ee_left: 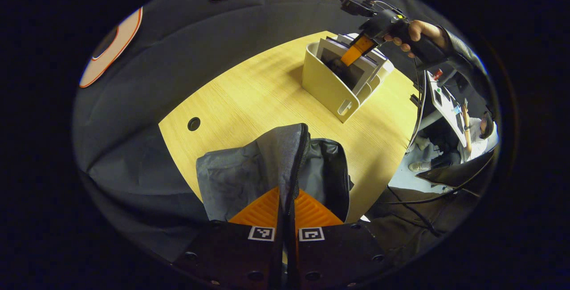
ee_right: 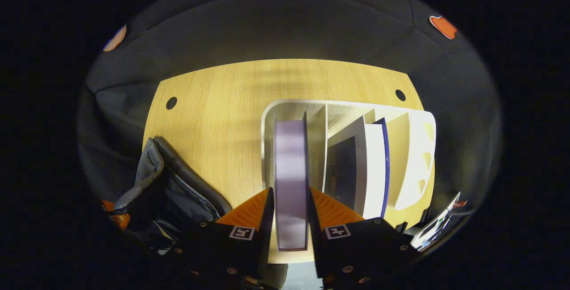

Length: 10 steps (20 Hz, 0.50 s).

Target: Open the schoolbag, grab two books from the bookshelf and put them into the schoolbag.

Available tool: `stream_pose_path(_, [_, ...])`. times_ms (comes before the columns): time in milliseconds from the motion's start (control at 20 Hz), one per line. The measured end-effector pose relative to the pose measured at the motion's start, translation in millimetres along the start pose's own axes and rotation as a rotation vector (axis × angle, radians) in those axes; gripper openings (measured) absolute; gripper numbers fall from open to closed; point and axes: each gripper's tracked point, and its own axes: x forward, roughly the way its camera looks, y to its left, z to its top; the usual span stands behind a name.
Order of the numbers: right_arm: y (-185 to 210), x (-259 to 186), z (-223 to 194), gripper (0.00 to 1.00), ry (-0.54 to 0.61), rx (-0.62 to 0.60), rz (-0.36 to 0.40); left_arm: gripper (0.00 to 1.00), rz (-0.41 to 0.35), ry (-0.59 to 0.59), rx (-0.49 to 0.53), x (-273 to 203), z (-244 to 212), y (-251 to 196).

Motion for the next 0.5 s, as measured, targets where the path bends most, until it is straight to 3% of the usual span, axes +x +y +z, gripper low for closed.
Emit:
stream_pose_path(300, [-6.5,-9.8,-15.3,0.33,0.01,0.089,-0.03,0.06,-0.038,-0.006,0.015,3.4,2.5,3.6])
stream_pose_path(500, [-8.0,-34.7,-34.8,0.3,-0.002,0.097,-0.011,0.06,-0.056,-0.015,0.024,3.2,-8.2,1.7])
